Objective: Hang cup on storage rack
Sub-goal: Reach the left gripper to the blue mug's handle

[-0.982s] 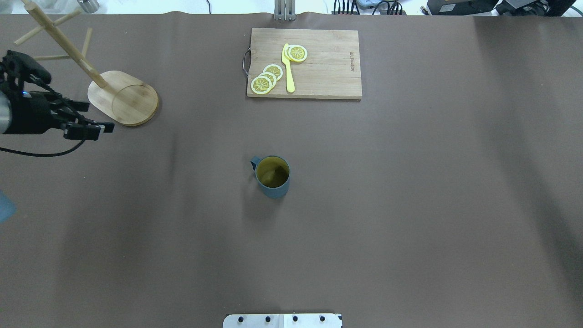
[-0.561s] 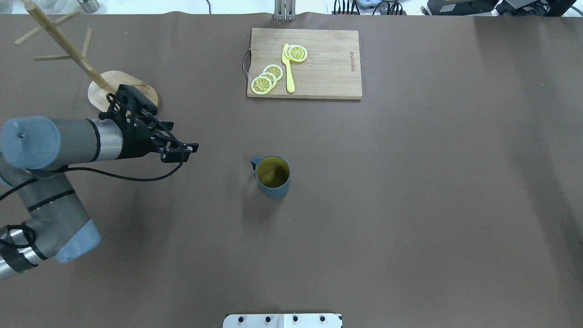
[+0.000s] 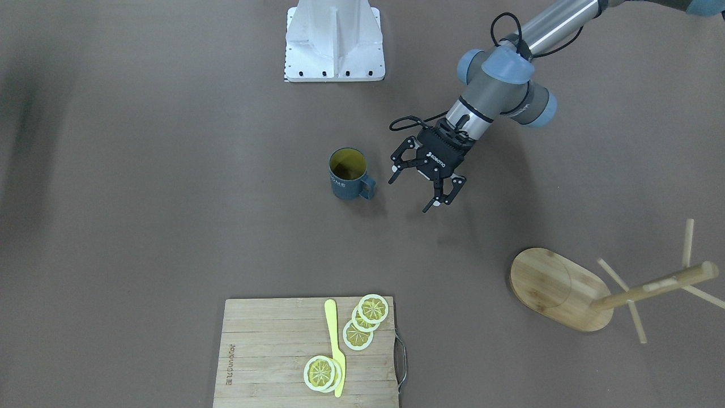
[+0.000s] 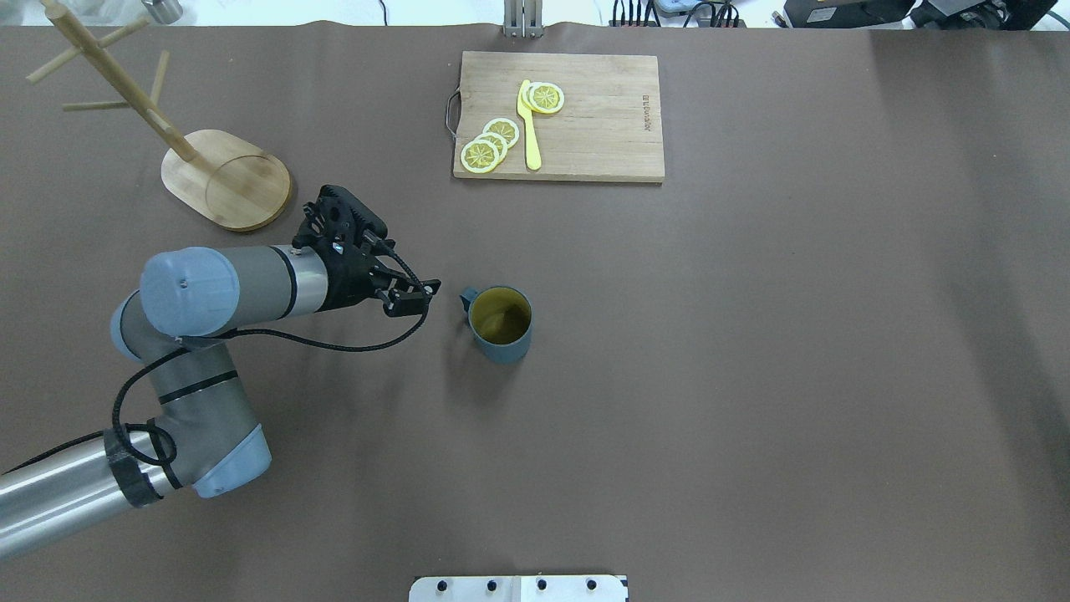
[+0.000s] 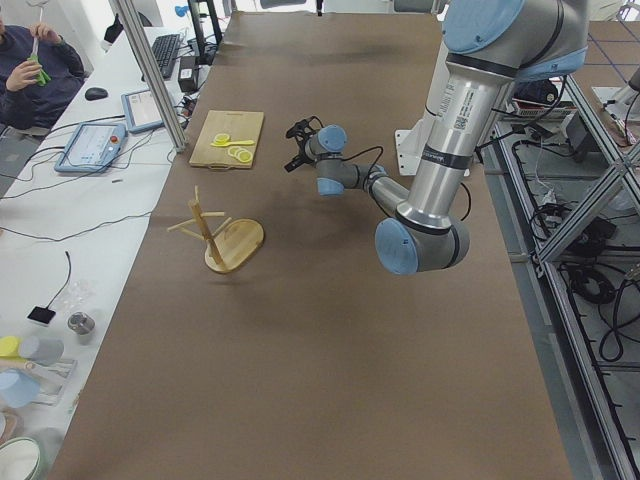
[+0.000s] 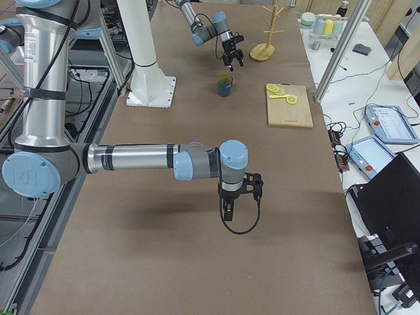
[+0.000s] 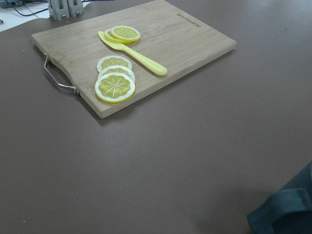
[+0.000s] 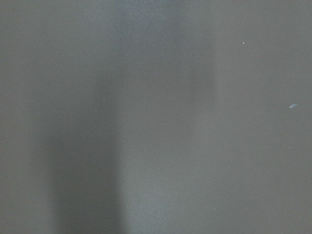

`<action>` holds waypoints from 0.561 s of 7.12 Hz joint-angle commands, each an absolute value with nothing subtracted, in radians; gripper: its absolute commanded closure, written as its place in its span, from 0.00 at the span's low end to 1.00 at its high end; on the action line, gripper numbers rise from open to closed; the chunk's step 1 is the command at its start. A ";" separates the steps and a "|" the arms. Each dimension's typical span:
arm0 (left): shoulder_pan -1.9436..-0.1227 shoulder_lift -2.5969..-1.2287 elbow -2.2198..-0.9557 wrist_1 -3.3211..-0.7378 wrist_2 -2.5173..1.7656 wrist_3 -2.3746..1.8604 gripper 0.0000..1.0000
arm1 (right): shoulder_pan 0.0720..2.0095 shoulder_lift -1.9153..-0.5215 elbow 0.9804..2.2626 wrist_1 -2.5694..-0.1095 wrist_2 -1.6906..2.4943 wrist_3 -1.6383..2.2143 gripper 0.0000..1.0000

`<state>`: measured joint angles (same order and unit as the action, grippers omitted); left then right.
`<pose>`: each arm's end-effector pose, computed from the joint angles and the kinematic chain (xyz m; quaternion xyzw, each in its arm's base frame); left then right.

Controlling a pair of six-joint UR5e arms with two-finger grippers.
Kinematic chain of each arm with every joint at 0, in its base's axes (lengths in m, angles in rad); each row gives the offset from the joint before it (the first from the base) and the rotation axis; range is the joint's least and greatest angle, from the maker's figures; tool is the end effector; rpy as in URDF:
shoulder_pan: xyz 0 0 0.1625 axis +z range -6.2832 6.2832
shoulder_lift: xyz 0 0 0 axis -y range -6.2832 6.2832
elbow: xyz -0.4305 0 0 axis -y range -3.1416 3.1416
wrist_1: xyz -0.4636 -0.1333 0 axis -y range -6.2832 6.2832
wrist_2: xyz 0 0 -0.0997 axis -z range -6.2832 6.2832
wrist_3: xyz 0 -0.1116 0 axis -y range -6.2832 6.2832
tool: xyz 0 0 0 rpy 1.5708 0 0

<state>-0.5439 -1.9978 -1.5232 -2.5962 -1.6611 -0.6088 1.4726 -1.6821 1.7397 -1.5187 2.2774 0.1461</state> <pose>0.5652 -0.4858 0.3027 0.4162 0.4945 0.1868 0.7399 0.0092 -0.5269 0.6371 0.0090 -0.3492 0.0035 0.9370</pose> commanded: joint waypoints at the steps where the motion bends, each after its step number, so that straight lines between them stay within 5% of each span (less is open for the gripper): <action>1: -0.526 -2.025 -1.479 -2.597 -1.661 -0.604 0.03 | 1.473 -1.680 1.740 -1.519 2.278 0.150 0.00; 4: -0.506 -2.025 -1.471 -2.597 -1.661 -0.555 0.03 | 1.473 -1.675 1.741 -1.519 2.278 0.150 0.00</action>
